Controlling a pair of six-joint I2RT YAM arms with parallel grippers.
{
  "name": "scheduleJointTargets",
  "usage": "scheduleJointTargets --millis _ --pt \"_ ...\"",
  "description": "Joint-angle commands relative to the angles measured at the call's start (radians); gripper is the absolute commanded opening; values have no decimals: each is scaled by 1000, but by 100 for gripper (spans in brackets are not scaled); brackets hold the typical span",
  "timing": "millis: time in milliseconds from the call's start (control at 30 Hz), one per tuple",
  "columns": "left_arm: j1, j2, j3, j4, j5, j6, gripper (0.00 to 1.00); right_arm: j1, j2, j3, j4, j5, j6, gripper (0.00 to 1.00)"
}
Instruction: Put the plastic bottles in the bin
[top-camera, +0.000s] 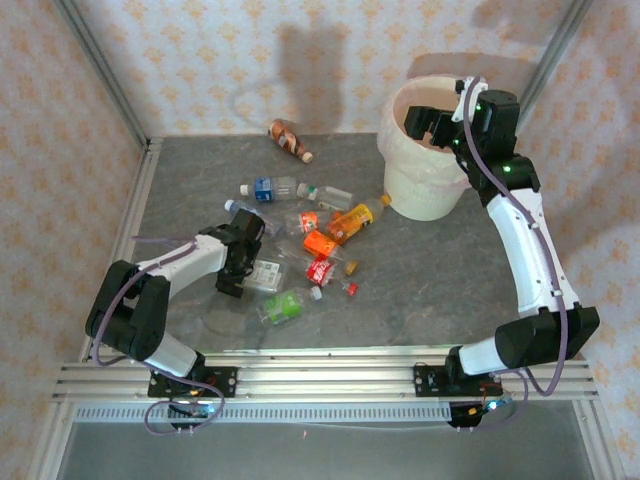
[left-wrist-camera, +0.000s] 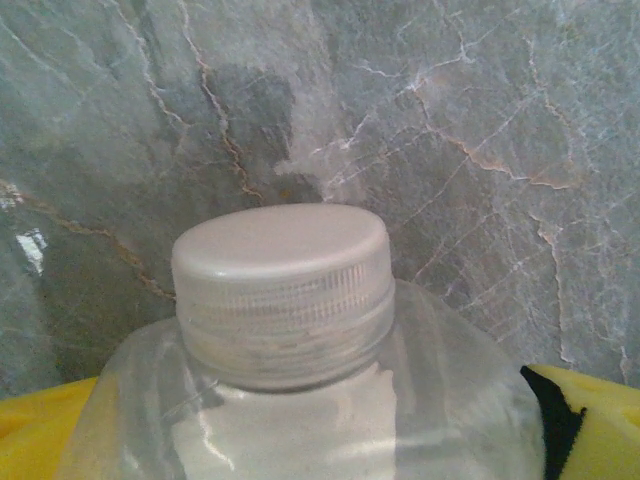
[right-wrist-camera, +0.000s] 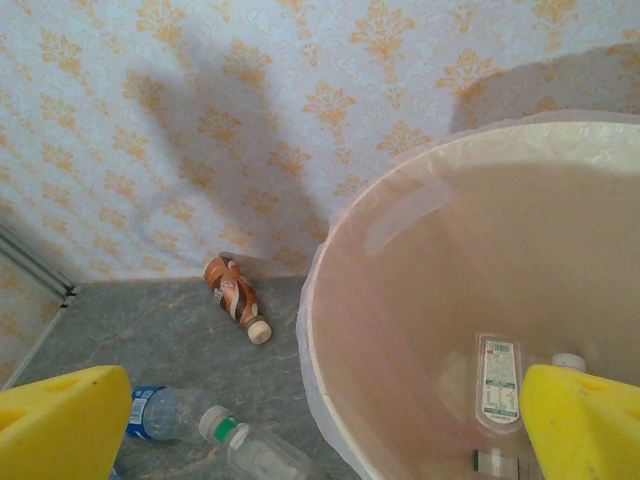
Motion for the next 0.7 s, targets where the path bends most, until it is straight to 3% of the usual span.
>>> scheduleJointTargets --millis 0,333,533,667 --pt "-6 19 3 31 -9 0 98 2 -33 -2 -8 -24 -27 100" --pt "-6 -24 -29 65 -50 52 84 3 -45 -1 -24 -36 -31 100" --pt "-2 -134 -37 30 -166 115 75 3 -57 -16 -8 -93 -24 99" --pt "-2 -231 -9 18 -253 249 71 3 -58 -26 6 -98 -9 99"
